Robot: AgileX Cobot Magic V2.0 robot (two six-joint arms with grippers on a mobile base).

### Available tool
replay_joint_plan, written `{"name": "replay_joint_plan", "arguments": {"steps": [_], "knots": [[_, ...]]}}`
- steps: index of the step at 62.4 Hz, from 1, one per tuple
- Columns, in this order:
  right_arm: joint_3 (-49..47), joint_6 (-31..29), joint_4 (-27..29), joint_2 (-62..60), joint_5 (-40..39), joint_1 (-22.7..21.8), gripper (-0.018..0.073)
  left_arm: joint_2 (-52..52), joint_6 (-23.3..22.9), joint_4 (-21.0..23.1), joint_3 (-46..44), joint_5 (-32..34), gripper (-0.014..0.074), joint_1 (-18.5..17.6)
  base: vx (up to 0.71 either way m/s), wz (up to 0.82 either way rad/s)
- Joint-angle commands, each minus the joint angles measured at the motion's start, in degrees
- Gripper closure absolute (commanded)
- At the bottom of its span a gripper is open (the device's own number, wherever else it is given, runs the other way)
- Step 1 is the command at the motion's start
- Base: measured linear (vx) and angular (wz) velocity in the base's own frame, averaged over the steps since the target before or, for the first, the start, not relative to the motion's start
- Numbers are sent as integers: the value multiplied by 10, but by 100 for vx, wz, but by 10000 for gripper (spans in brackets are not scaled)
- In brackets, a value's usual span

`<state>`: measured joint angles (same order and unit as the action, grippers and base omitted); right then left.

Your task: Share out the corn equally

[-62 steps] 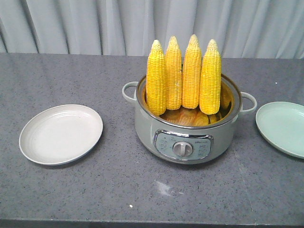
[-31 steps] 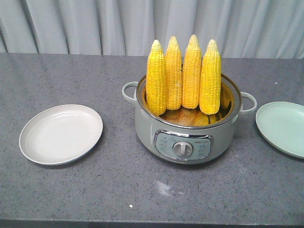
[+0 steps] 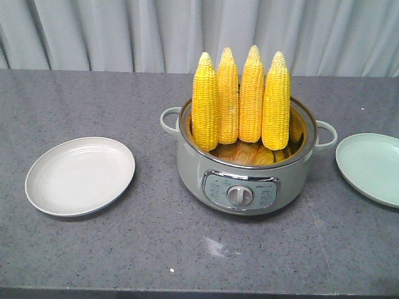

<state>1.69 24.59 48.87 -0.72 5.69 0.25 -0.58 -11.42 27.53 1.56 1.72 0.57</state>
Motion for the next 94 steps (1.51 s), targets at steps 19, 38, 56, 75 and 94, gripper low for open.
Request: {"name": "replay_joint_plan", "arguments": {"steps": [19,38,56,75,94], "knots": [[-16,-7,4,-4,-29,-2,564,-10,-240,174,-4,48,603,-2,0,0],[-163,-306,-23,4,80,-2,564,-10,-191,116,-121,15,603,-2,0,0],[-344,-536,-24,136,195,-3,549,35,32,49,-299,-184,601,-2,0,0],[-452,-664,-25,314,222,-3,172,152,307,244,-358,-273,448,-2,0,0],[-471,-738,-25,423,123,-3,-150,226,448,421,-358,-299,113,-2,0,0]]}}
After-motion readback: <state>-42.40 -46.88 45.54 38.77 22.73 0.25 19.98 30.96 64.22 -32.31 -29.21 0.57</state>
